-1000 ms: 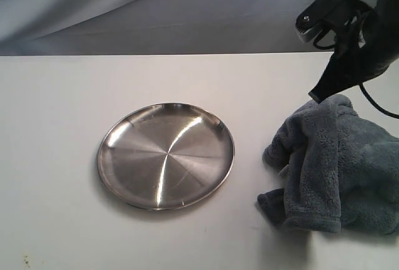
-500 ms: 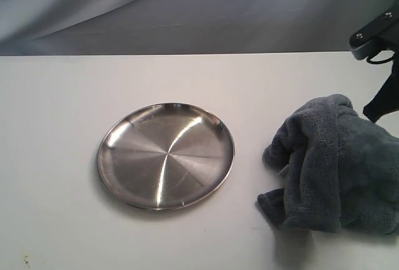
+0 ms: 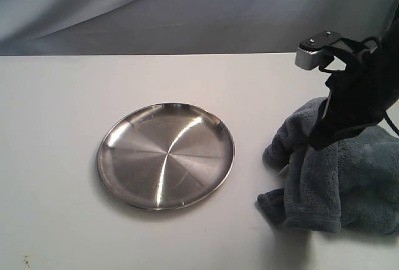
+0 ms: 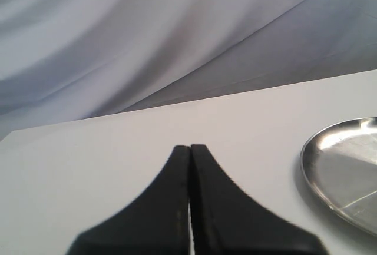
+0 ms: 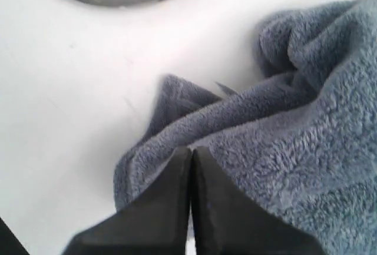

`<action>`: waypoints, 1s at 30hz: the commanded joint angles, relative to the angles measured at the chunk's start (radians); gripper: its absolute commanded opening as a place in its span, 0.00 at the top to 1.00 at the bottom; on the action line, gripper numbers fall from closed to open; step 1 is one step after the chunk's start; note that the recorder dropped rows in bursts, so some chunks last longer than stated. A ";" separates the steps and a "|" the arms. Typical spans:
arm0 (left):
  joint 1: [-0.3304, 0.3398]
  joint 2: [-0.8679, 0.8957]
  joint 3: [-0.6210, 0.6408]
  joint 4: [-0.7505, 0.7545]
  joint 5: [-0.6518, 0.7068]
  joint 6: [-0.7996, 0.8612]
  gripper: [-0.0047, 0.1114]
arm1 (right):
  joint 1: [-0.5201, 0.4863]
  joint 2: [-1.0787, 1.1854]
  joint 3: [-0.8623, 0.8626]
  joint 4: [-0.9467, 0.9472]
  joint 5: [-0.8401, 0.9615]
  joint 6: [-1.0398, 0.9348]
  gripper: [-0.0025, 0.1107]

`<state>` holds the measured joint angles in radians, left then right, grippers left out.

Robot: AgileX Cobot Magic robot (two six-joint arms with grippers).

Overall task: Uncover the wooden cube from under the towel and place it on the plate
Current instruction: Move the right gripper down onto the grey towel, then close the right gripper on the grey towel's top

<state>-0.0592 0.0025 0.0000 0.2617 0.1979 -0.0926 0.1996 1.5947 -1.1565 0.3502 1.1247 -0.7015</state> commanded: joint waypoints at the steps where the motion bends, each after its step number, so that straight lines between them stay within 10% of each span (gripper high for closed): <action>1: 0.001 -0.003 0.000 -0.006 -0.011 -0.004 0.96 | 0.000 -0.004 -0.007 0.053 -0.051 -0.031 0.98; 16: 0.001 -0.003 0.000 -0.006 -0.011 -0.004 0.96 | 0.000 -0.004 -0.007 0.024 -0.224 -0.025 0.95; 30: 0.001 -0.003 0.000 -0.006 -0.011 -0.004 0.96 | 0.000 -0.004 -0.007 -0.295 -0.322 0.261 0.39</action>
<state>-0.0592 0.0025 0.0000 0.2617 0.1979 -0.0926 0.1996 1.5947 -1.1565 0.0680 0.8194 -0.4694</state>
